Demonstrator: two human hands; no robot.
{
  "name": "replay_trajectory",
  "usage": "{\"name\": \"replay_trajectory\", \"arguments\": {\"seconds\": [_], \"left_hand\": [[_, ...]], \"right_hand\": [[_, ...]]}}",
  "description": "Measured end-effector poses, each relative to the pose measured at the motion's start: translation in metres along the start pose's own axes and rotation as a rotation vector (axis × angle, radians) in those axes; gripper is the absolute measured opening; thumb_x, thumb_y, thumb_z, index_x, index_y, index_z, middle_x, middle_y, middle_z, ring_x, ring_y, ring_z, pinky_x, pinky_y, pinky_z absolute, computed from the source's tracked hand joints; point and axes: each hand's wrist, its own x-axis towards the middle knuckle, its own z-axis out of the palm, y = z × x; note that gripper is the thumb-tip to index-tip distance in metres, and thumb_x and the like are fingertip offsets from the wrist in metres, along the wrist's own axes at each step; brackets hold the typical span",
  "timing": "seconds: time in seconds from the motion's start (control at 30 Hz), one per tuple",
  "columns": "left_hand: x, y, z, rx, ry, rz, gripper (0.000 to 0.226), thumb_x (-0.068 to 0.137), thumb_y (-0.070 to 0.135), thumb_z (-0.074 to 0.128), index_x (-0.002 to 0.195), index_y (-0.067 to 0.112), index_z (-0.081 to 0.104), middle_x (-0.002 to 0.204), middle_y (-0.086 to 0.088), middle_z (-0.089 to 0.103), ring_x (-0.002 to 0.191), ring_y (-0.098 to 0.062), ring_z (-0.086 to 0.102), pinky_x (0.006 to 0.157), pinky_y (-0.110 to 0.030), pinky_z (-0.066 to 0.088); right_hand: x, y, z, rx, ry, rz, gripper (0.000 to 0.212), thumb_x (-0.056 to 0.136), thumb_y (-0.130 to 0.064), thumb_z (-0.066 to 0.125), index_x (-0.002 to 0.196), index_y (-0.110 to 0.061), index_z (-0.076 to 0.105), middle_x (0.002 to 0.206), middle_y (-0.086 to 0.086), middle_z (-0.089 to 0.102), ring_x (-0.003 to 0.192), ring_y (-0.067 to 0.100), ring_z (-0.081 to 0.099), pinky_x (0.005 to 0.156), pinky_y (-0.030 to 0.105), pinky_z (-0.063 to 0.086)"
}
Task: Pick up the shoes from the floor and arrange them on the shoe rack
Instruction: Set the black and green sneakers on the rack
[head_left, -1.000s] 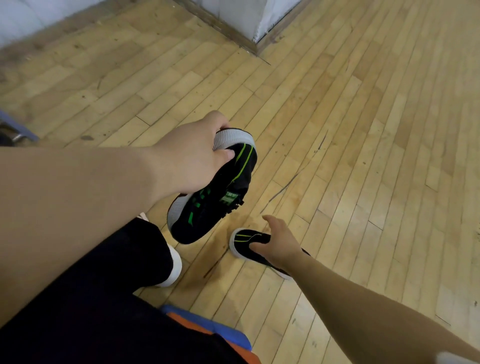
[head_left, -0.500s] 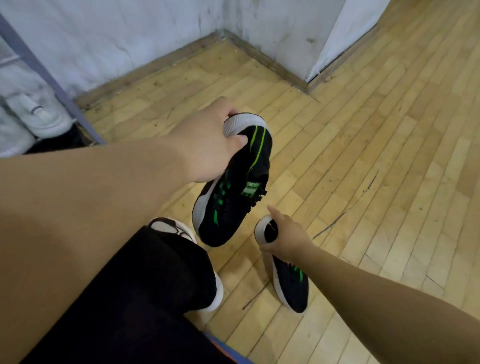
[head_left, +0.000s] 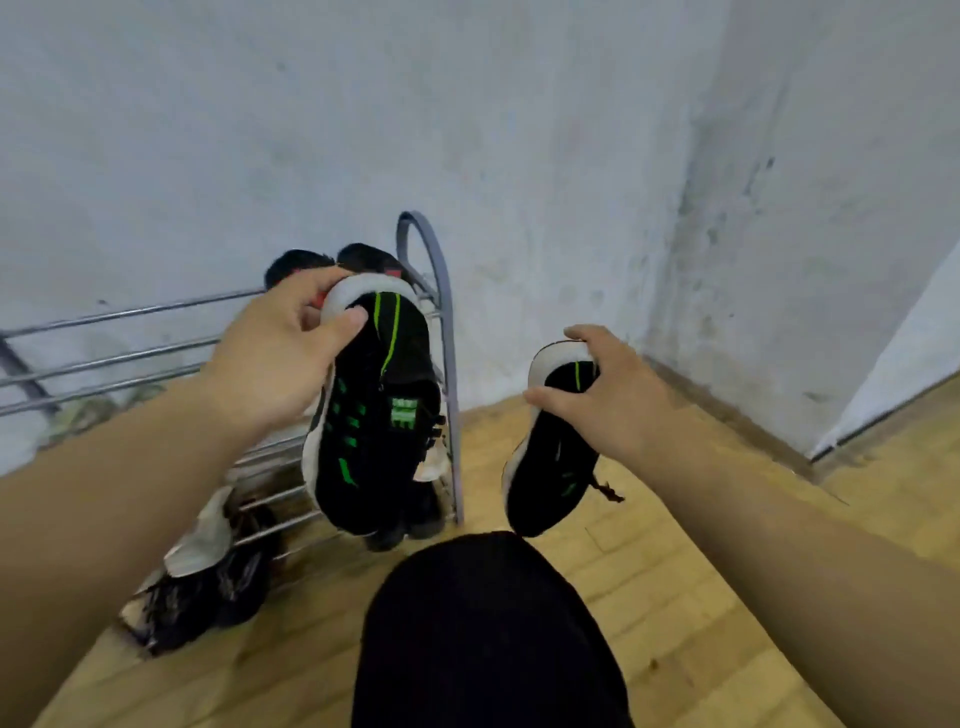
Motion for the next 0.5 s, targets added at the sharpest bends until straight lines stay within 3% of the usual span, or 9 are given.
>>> {"name": "replay_trajectory", "arguments": {"seconds": [0.1, 0.17, 0.23, 0.3, 0.37, 0.5], "left_hand": [[-0.02, -0.027, -0.053, 0.045, 0.022, -0.05, 0.028, 0.097, 0.035, 0.065, 0.121, 0.05, 0.067, 0.099, 0.013, 0.076, 0.093, -0.006, 0.072, 0.094, -0.035, 0.054], [-0.032, -0.049, -0.08, 0.07, 0.031, -0.086, 0.024, 0.099, 0.032, 0.063, 0.112, 0.052, 0.069, 0.09, 0.018, 0.076, 0.084, 0.006, 0.07, 0.085, -0.02, 0.052], [-0.049, -0.079, -0.102, 0.14, 0.049, -0.147, 0.025, 0.101, 0.032, 0.061, 0.118, 0.05, 0.065, 0.084, 0.014, 0.073, 0.08, 0.006, 0.068, 0.073, -0.008, 0.045], [-0.066, -0.112, -0.119, 0.178, 0.068, -0.218, 0.032, 0.101, 0.038, 0.058, 0.132, 0.045, 0.061, 0.103, 0.007, 0.071, 0.097, -0.006, 0.067, 0.078, -0.012, 0.043], [-0.078, -0.133, -0.132, 0.199, 0.043, -0.314, 0.039, 0.102, 0.044, 0.055, 0.141, 0.044, 0.057, 0.13, -0.001, 0.066, 0.112, -0.016, 0.06, 0.088, -0.027, 0.043], [-0.072, -0.147, -0.149, 0.203, -0.001, -0.305, 0.039, 0.102, 0.047, 0.054, 0.141, 0.046, 0.056, 0.139, 0.004, 0.062, 0.121, -0.012, 0.057, 0.096, -0.03, 0.042]], "right_hand": [[0.023, -0.064, 0.023, -0.103, -0.117, -0.129, 0.075, 0.082, -0.064, 0.073, 0.145, -0.032, 0.049, 0.137, -0.003, 0.058, 0.124, 0.023, 0.056, 0.098, 0.035, 0.046], [0.031, -0.096, 0.046, -0.188, -0.218, -0.201, 0.069, 0.089, -0.063, 0.066, 0.147, -0.028, 0.05, 0.149, -0.003, 0.054, 0.133, 0.024, 0.052, 0.103, 0.035, 0.042], [0.033, -0.115, 0.075, -0.272, -0.325, -0.218, 0.064, 0.097, -0.06, 0.056, 0.151, -0.026, 0.049, 0.156, -0.001, 0.048, 0.139, 0.026, 0.047, 0.109, 0.037, 0.041], [0.031, -0.12, 0.105, -0.245, -0.409, -0.141, 0.058, 0.104, -0.052, 0.049, 0.154, -0.025, 0.045, 0.156, 0.001, 0.047, 0.131, 0.028, 0.054, 0.096, 0.035, 0.052], [0.022, -0.118, 0.128, -0.024, -0.475, 0.068, 0.049, 0.107, -0.042, 0.049, 0.153, -0.027, 0.048, 0.137, 0.004, 0.053, 0.1, 0.027, 0.064, 0.065, 0.034, 0.061], [0.016, -0.109, 0.147, 0.245, -0.553, 0.375, 0.036, 0.108, -0.028, 0.052, 0.142, -0.032, 0.059, 0.135, -0.003, 0.049, 0.1, 0.028, 0.061, 0.062, 0.039, 0.064]]}}
